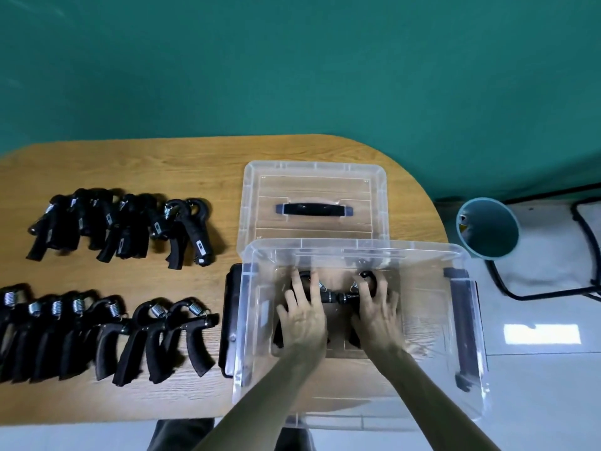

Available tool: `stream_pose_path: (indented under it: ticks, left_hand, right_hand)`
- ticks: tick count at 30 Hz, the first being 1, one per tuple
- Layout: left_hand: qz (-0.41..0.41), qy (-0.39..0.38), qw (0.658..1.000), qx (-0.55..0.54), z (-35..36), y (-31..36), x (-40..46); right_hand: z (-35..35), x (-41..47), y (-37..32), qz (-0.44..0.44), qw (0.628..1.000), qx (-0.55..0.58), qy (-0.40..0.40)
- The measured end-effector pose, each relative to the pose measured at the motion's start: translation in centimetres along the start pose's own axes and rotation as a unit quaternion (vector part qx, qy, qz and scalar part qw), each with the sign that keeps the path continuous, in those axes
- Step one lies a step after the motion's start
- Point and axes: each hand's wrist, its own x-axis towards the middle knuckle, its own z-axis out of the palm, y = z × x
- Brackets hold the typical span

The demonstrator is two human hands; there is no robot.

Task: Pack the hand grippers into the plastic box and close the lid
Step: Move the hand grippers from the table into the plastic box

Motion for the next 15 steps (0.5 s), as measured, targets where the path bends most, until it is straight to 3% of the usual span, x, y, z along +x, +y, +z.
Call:
stream_pose_path:
  ticks: [7, 15]
  left_hand:
    - [0.045, 0.008, 0.998, -0.041, -4.1, -0.8, -2.1]
    - [0.201, 0.135, 0.970, -0.007, -14.3, -3.9, -6.7]
  right_hand:
    - [-2.3, -1.7, -1.2, -0.011, 0.997, -0.062, 0.048]
    - [-10.0, -7.2, -7.0, -0.070, 0.990, -0.033, 0.119]
